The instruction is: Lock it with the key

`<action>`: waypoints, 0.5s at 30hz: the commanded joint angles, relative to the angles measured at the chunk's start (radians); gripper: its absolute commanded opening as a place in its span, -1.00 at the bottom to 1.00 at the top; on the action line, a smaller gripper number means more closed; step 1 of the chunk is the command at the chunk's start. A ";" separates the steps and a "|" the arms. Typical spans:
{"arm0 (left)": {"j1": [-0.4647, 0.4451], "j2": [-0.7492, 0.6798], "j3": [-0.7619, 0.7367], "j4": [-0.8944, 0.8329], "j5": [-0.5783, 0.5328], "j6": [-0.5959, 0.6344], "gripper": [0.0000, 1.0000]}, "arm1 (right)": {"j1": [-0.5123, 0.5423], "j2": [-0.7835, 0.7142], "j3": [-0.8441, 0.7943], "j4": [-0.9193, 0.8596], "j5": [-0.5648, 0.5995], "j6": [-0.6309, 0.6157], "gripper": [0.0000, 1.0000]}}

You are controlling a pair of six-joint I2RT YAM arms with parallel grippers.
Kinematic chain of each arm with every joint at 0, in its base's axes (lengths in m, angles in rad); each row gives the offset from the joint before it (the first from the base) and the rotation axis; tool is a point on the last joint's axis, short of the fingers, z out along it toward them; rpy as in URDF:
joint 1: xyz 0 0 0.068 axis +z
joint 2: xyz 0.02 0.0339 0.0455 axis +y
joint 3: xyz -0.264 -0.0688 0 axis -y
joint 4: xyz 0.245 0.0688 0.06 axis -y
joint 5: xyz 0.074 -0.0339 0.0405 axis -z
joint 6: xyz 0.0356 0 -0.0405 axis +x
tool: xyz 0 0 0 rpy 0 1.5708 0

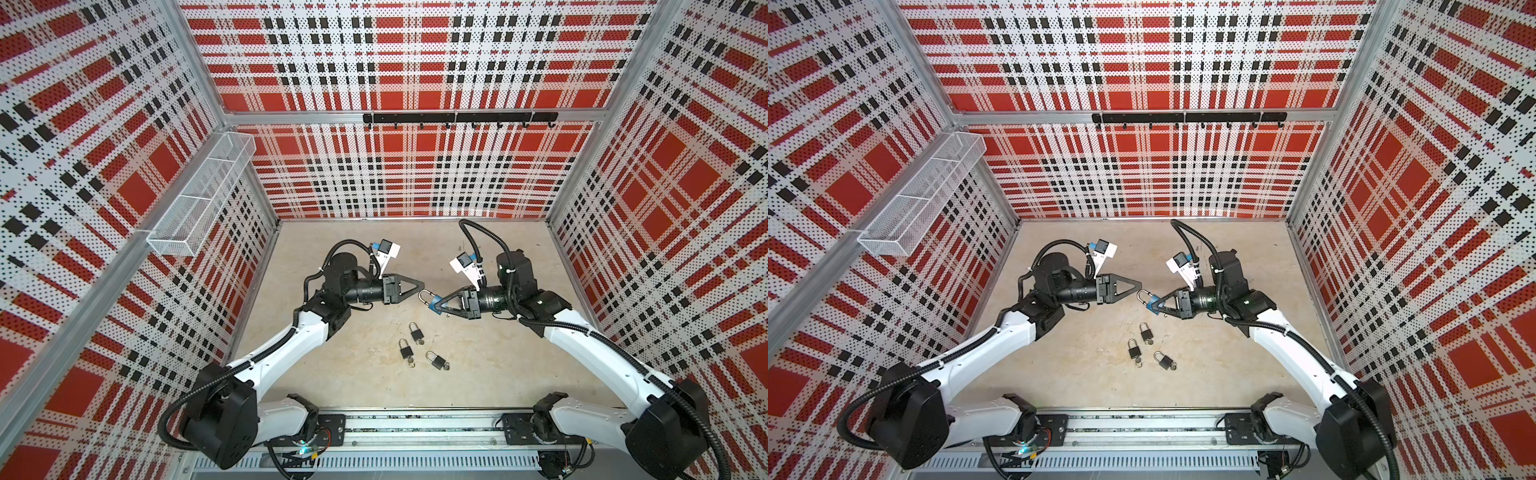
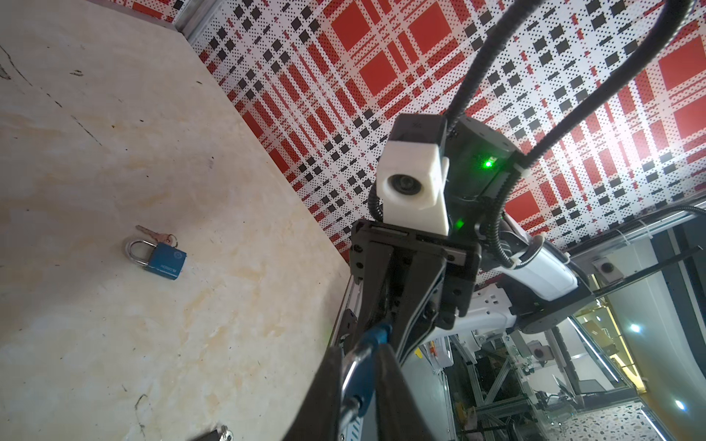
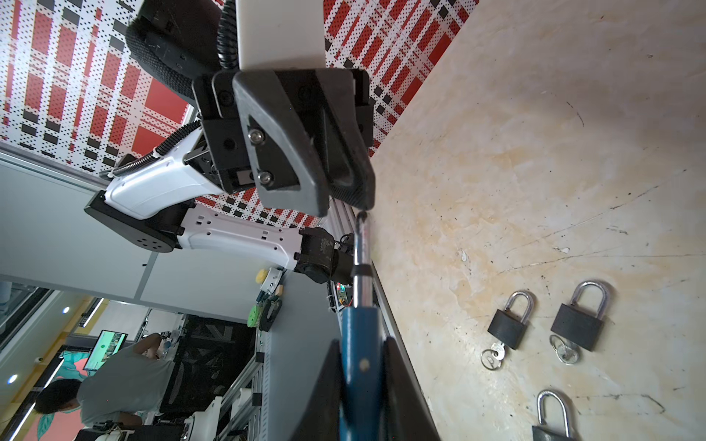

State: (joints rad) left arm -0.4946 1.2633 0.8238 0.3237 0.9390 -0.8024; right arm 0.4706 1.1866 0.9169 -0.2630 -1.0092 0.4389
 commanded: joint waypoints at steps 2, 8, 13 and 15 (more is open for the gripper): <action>-0.002 -0.011 -0.008 0.008 0.023 0.007 -0.54 | -0.001 0.004 0.033 0.067 -0.031 -0.002 -1.00; 0.007 -0.012 -0.026 0.006 0.034 0.005 -0.46 | -0.003 0.006 0.039 0.065 -0.034 -0.001 -1.00; 0.007 -0.021 -0.042 0.005 0.028 0.007 -0.46 | -0.004 0.007 0.036 0.070 -0.031 0.001 -1.00; 0.007 -0.018 -0.040 0.005 0.036 0.006 -0.50 | -0.003 0.008 0.038 0.071 -0.031 0.001 -1.00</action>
State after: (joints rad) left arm -0.4915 1.2629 0.7910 0.3187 0.9485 -0.8028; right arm 0.4706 1.1919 0.9184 -0.2577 -1.0168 0.4419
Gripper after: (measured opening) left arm 0.256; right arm 0.159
